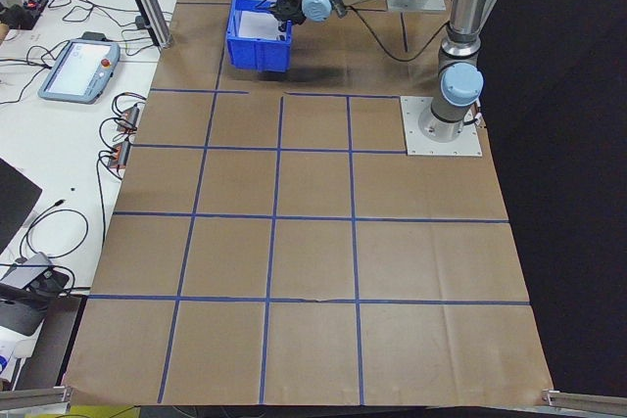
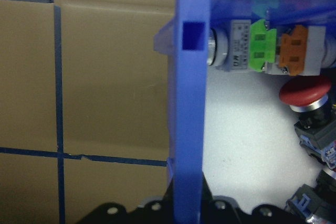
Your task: Place battery box in front
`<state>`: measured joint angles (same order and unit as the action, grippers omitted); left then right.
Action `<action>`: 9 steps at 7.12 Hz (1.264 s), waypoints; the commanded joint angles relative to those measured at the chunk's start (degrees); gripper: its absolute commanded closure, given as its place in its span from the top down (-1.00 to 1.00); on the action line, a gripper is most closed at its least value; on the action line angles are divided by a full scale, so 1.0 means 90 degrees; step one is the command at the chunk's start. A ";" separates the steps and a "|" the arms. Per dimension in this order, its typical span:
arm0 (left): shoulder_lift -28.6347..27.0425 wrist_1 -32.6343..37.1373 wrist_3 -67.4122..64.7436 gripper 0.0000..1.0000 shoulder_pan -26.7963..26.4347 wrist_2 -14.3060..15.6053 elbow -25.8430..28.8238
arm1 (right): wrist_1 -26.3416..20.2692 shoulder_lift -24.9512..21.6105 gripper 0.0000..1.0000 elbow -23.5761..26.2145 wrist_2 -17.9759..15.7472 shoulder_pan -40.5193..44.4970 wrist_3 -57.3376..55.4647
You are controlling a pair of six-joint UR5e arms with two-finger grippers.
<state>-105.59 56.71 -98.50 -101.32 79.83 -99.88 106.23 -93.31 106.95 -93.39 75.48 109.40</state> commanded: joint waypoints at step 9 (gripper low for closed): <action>-0.0810 0.0017 0.0113 1.00 -0.0198 0.0963 0.1117 | 0.0258 -0.0540 -1.00 0.0763 -0.0004 -0.0018 0.0032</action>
<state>-115.30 56.44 -98.40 -103.19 87.70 -90.47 108.84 -98.06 113.72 -93.34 75.28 109.78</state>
